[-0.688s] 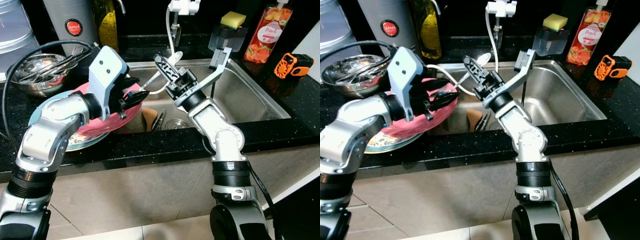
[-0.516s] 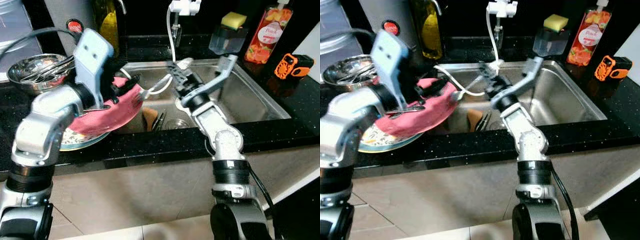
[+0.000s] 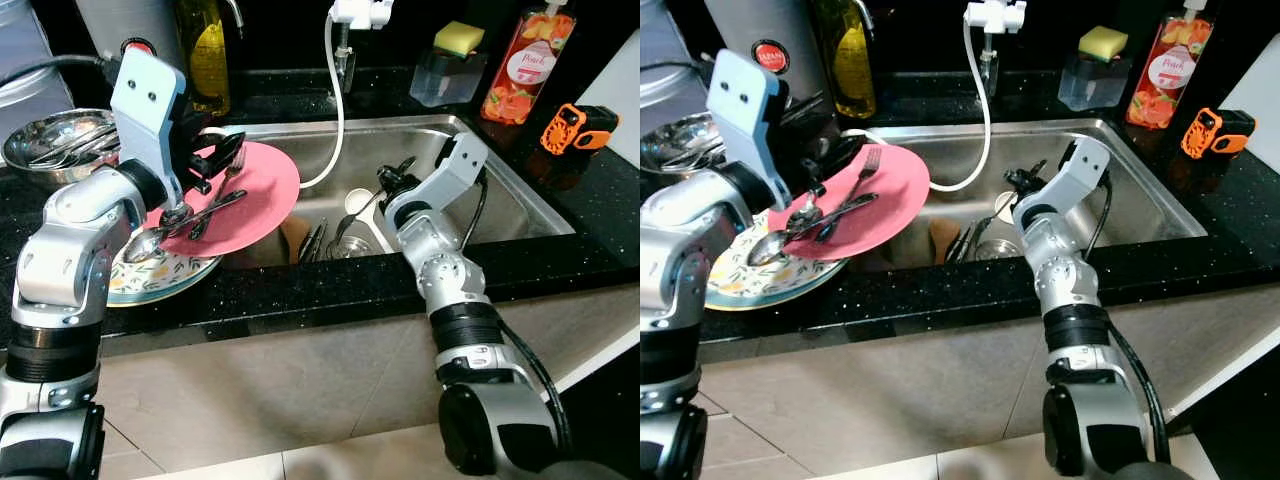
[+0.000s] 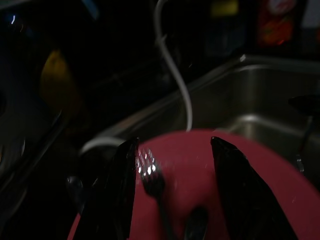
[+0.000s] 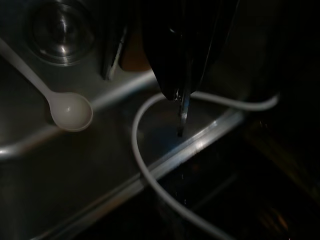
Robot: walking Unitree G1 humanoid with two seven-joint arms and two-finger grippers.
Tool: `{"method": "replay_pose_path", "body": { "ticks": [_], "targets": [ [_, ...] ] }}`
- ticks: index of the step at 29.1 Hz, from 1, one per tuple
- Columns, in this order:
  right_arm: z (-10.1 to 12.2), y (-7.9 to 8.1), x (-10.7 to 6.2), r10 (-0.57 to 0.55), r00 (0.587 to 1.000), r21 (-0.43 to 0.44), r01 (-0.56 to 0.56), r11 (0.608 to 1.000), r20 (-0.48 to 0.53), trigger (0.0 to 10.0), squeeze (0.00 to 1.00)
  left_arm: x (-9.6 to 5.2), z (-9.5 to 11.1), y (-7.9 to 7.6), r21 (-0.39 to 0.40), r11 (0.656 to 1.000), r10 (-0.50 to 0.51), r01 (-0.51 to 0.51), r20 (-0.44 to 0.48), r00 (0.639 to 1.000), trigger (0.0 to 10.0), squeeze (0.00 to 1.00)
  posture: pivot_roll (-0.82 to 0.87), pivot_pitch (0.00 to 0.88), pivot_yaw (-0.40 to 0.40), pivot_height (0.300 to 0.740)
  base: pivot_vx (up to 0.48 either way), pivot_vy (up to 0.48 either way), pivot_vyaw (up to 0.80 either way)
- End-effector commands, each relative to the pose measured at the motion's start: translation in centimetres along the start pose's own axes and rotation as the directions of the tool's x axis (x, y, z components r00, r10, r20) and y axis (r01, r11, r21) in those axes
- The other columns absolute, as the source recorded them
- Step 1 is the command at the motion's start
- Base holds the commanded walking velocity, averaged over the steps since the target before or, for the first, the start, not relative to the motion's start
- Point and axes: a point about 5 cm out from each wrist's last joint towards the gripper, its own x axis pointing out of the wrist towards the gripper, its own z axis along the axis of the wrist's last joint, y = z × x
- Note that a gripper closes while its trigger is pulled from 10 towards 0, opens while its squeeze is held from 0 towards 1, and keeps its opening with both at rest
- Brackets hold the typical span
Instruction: Kitchen organization
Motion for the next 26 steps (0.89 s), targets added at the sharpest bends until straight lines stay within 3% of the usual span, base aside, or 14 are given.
{"method": "replay_pose_path", "body": {
  "ticks": [1,5,6,7,8,12,13,14,15,18,20,23,25,26],
  "targets": [
    [-2.1,0.2,0.1,0.032,0.994,-0.14,-0.046,0.989,-0.102,10.0,0.0,-0.2,-0.4,0.3,0.027,0.999,0.021,-0.019,-0.048,0.999,10.0,0.0,0.29,0.0,-0.06,0.74,0.0,0.0,0.0],
    [-3.5,0.8,-0.2,0.078,0.982,-0.17,-0.108,0.98,-0.171,10.0,0.0,-0.1,-0.5,0.4,0.024,0.999,0.027,-0.026,-0.053,0.998,10.0,0.0,0.29,0.0,-0.06,0.74,0.0,0.0,0.0],
    [-4.1,1.3,-0.4,0.108,0.975,-0.173,-0.143,0.975,-0.196,10.0,0.5,0.0,-0.5,0.5,0.029,0.999,0.032,-0.031,-0.055,0.998,10.0,0.0,0.29,0.0,-0.058,0.74,0.0,0.0,0.0],
    [-4.1,1.3,-0.4,0.108,0.975,-0.173,-0.143,0.975,-0.196,10.0,0.5,0.0,-0.5,0.5,0.029,0.999,0.032,-0.031,-0.055,0.998,10.0,0.0,0.29,0.0,-0.058,0.74,0.0,0.0,0.0],
    [-4.3,1.5,-0.5,0.129,0.971,-0.161,-0.163,0.973,-0.203,10.0,1.0,0.0,-0.5,0.5,0.031,0.999,0.035,-0.033,-0.057,0.998,10.0,0.0,0.29,0.0,-0.058,0.74,0.0,0.0,0.0],
    [-4.0,2.4,-0.7,0.199,0.962,-0.055,-0.212,0.976,-0.187,10.0,1.0,-0.1,-0.8,0.5,0.03,0.999,0.042,-0.039,-0.085,0.995,10.0,0.0,0.29,0.0,-0.053,0.74,0.0,0.0,0.0],
    [-3.7,2.7,-0.6,0.225,0.96,-0.016,-0.231,0.973,-0.168,10.0,0.75,-0.3,-1.1,0.6,0.028,0.999,0.043,-0.04,-0.112,0.993,10.0,0.0,0.29,0.0,-0.048,0.74,0.0,0.0,0.0],
    [-3.7,2.7,-0.6,0.225,0.96,-0.016,-0.231,0.973,-0.168,10.0,0.75,-0.3,-1.1,0.6,0.028,0.999,0.043,-0.04,-0.112,0.993,10.0,0.0,0.29,0.0,-0.048,0.74,0.0,0.0,0.0],
    [-3.1,2.8,-0.6,0.246,0.958,0.023,-0.245,0.969,-0.149,10.0,0.0,-0.7,-1.3,0.7,0.02,0.999,0.036,-0.034,-0.143,0.989,10.0,0.0,0.29,0.0,-0.048,0.74,0.0,0.0,0.0],
    [-2.0,2.8,-0.5,0.274,0.956,0.088,-0.266,0.96,-0.102,10.0,0.0,-2.3,-1.6,0.5,-0.007,1.0,-0.02,0.019,-0.212,0.977,10.0,0.0,0.29,0.0,-0.043,0.74,0.0,0.0,0.0],
    [-1.6,2.6,-0.6,0.283,0.955,0.079,-0.276,0.958,-0.085,10.0,0.0,-4.4,-1.2,-0.2,-0.039,0.995,-0.103,0.097,-0.217,0.971,10.0,0.0,0.28,0.0,-0.032,0.74,0.0,0.0,0.0],
    [-1.6,2.6,-0.7,0.285,0.955,0.074,-0.279,0.957,-0.083,10.0,0.0,-5.3,-1.0,-0.6,-0.049,0.99,-0.138,0.13,-0.214,0.967,10.0,0.0,0.28,0.0,-0.032,0.74,0.0,0.0,0.0],
    [-1.8,2.6,-0.8,0.291,0.953,0.086,-0.284,0.955,-0.087,10.0,0.0,-7.2,-1.0,-1.6,-0.022,0.987,-0.161,0.16,-0.218,0.963,10.0,0.0,0.3,0.0,-0.04,0.74,0.0,0.0,0.0],
    [-1.8,2.6,-0.8,0.291,0.953,0.086,-0.284,0.955,-0.087,10.0,0.0,-7.2,-1.0,-1.6,-0.022,0.987,-0.161,0.16,-0.218,0.963,10.0,0.0,0.3,0.0,-0.04,0.74,0.0,0.0,0.0]
  ]
}}
